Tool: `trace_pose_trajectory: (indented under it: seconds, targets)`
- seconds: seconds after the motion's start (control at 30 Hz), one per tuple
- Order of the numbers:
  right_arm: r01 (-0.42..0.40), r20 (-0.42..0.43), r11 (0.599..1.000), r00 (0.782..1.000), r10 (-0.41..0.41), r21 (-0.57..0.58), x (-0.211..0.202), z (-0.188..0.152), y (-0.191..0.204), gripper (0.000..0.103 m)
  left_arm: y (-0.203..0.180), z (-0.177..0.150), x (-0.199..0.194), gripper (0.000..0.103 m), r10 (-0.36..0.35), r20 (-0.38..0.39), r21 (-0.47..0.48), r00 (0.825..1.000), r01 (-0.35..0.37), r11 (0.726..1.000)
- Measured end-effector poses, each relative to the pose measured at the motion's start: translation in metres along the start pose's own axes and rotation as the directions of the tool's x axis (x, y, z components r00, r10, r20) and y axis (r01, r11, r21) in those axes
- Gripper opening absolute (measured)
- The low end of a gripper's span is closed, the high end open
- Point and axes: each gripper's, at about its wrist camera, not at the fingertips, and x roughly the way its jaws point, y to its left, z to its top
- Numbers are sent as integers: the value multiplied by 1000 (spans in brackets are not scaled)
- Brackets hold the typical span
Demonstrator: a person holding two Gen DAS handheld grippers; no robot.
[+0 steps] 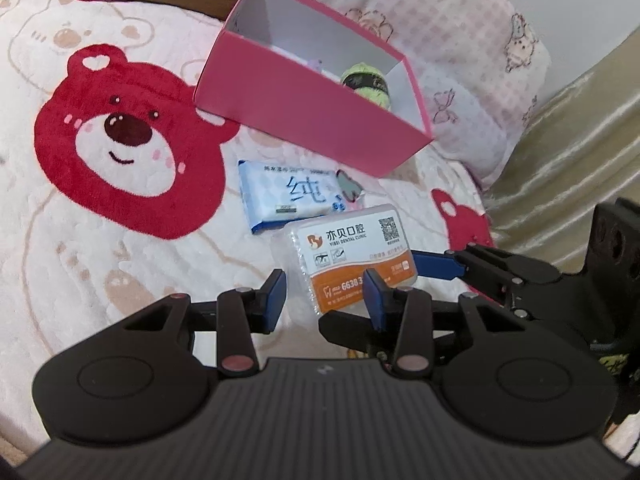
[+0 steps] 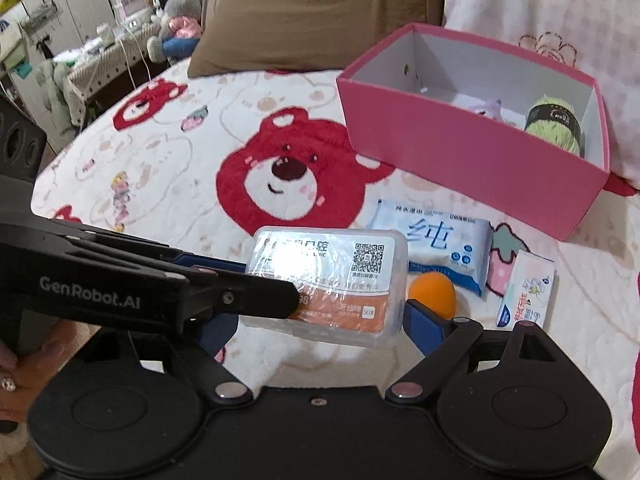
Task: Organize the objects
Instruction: 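Lift the clear box with the right gripper and carry it over the pink box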
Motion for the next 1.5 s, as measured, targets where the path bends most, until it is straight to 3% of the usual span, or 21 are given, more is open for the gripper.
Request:
trace_pose_trajectory:
  seconds: [0.3, 0.5, 0.73, 0.87, 1.07, 1.5]
  targets:
    - [-63, 161, 996, 986, 52, 64, -36, 4, -4, 83, -17, 23, -28, 41, 13, 63, 32, 998, -15, 999]
    - [-82, 168, 981, 984, 52, 177, -43, 15, -10, 75, -25, 40, -37, 43, 28, 68, 31, 997, -30, 999]
    - [-95, 192, 975, 980, 56, 201, -53, 37, -8, 72, -56, 72, -56, 43, 119, 81, 115, 990, -128, 985]
    - [-134, 267, 964, 961, 70, 229, -61, 44, -14, 68, -79, 86, -60, 43, 148, 123, 191, 981, -170, 967]
    - [-116, 299, 962, 953, 38, 247, -78, 65, -28, 68, -101, 115, -54, 43, 122, 130, 217, 984, -148, 965]
    - [-42, 256, 968, 967, -23, 248, -83, 149, -69, 68, -108, 207, -12, 45, 94, 82, 156, 992, -106, 982]
